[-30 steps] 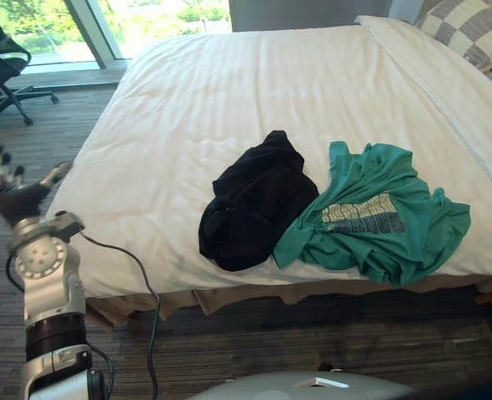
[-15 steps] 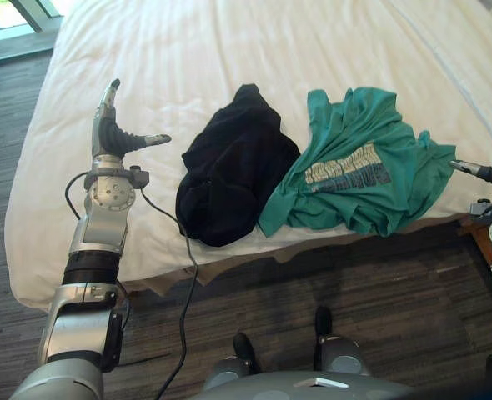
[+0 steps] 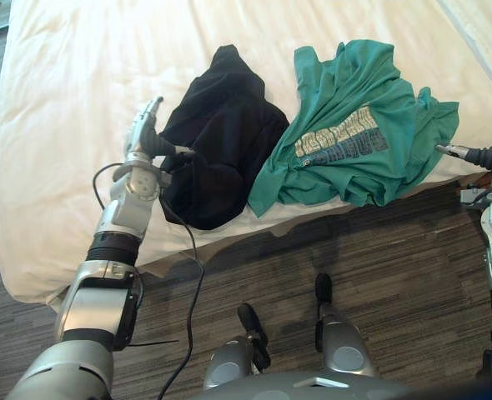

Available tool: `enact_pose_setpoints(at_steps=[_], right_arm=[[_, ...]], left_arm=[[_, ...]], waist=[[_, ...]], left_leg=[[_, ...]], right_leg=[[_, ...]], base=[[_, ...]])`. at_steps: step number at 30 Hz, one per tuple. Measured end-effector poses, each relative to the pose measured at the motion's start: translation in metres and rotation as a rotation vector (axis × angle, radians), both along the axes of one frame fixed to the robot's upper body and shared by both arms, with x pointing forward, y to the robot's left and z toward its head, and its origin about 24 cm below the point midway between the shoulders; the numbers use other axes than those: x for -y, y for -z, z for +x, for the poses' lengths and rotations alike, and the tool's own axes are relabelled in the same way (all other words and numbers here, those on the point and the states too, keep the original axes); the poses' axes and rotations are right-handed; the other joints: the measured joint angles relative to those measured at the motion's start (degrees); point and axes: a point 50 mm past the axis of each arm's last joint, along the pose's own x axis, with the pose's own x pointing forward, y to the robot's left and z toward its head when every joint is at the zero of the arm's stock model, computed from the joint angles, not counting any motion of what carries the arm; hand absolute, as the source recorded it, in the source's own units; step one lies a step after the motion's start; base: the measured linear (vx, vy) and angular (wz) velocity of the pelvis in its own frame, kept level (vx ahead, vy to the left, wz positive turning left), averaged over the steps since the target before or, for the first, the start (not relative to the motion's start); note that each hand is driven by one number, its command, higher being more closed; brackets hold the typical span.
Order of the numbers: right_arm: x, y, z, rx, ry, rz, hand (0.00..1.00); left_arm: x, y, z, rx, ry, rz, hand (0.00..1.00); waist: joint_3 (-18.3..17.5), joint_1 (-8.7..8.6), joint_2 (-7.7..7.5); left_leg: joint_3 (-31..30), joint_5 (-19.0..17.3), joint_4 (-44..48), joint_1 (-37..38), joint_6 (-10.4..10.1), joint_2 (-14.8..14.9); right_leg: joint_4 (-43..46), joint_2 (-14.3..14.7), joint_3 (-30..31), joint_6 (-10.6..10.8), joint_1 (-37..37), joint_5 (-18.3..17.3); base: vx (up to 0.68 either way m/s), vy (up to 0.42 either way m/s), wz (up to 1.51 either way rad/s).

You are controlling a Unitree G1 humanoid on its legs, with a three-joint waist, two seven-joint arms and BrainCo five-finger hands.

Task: Tidy the bed and pick cloth on bed and put in laundry

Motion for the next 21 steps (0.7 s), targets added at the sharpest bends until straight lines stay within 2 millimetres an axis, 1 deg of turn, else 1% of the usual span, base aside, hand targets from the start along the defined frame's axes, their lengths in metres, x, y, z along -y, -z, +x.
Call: enact_pose_setpoints(at_steps=[2, 4, 9, 10, 12, 14, 15, 18, 20, 21], right_arm=[[-0.006, -0.003, -0.001, 0.022, -0.017, 0.003, 0.00], [-0.012, -0.003, -0.002, 0.043, -0.037, 0.020, 0.00], [-0.022, -0.003, -0.006, 0.075, -0.067, 0.039, 0.00], [-0.025, -0.006, -0.008, 0.090, -0.077, 0.040, 0.00], [-0.035, -0.012, -0.011, 0.139, -0.112, 0.046, 0.00], [-0.038, -0.016, -0.013, 0.159, -0.123, 0.038, 0.00], [-0.043, -0.022, -0.013, 0.183, -0.143, 0.028, 0.00], [-0.054, -0.027, -0.011, 0.204, -0.189, 0.013, 0.00], [-0.060, -0.028, -0.010, 0.205, -0.218, -0.010, 0.00], [-0.061, -0.030, -0.009, 0.206, -0.223, -0.018, 0.00]], left_arm=[[0.006, 0.013, 0.001, -0.052, 0.001, -0.020, 0.00], [0.009, 0.022, 0.002, -0.087, -0.001, -0.013, 0.00], [0.021, 0.028, 0.009, -0.131, 0.013, 0.054, 0.00], [0.023, 0.028, 0.010, -0.130, 0.015, 0.059, 1.00], [0.026, 0.029, 0.011, -0.132, 0.017, 0.058, 1.00], [0.029, 0.029, 0.011, -0.128, 0.021, 0.063, 1.00], [0.029, 0.026, 0.012, -0.116, 0.026, 0.077, 1.00], [0.029, 0.022, 0.011, -0.099, 0.049, 0.121, 1.00], [0.034, 0.024, 0.001, -0.075, 0.129, 0.203, 1.00], [0.035, 0.026, -0.004, -0.067, 0.154, 0.183, 1.00]], waist=[[1.31, 0.01, -0.02], [1.34, 0.08, -0.03], [1.92, 0.33, -0.20], [2.08, 0.47, -0.27], [2.24, 0.86, -0.45], [2.30, 1.36, -0.52], [2.34, 1.66, -0.58], [2.37, 1.78, -0.63], [2.37, 1.82, -0.63], [2.37, 1.81, -0.63]], left_leg=[[0.58, 0.09, -0.08, -0.27, -0.01, 0.10], [1.32, 0.12, -0.09, -1.03, -0.05, 0.25], [2.84, 0.29, 0.03, -1.94, -0.07, 0.45], [3.05, 0.28, 0.06, -1.96, -0.08, 0.50], [3.43, 0.27, 0.07, -2.33, -0.11, 0.65], [3.86, 0.25, 0.08, -2.60, -0.13, 0.67], [4.27, 0.21, 0.07, -2.96, -0.18, 0.67], [4.87, 0.21, -0.03, -3.17, -0.18, 0.60], [4.89, 0.22, -0.19, -3.09, -0.18, 0.62], [4.90, 0.22, -0.26, -3.07, -0.18, 0.59]], right_leg=[[-1.17, 0.01, 0.56, 0.18, -0.14, 0.95], [-1.20, 0.08, 1.16, 0.31, -1.29, 1.32], [-1.12, -0.01, 1.71, 0.41, -2.58, 1.71], [-1.00, -0.06, 1.83, 0.42, -2.76, 1.71], [-0.55, -0.02, 2.10, 0.45, -3.58, 1.69], [-0.24, -0.03, 2.33, 0.47, -4.12, 1.67], [0.32, -0.05, 2.76, 0.50, -4.95, 1.65], [0.69, -0.07, 3.35, 0.51, -5.62, 1.65], [0.74, -0.03, 3.35, 0.59, -5.64, 1.59], [0.74, -0.03, 3.35, 0.63, -5.66, 1.56]], base=[[-0.04, -0.021, -0.12], [-0.01, -0.027, -0.16], [0.01, -0.005, -0.05], [0.01, -0.001, -0.07], [0.00, -0.009, -0.07], [0.00, -0.011, -0.07], [0.00, -0.008, -0.10], [0.01, -0.004, -0.10], [0.04, -0.002, -0.02], [0.05, 0.003, -0.01]])
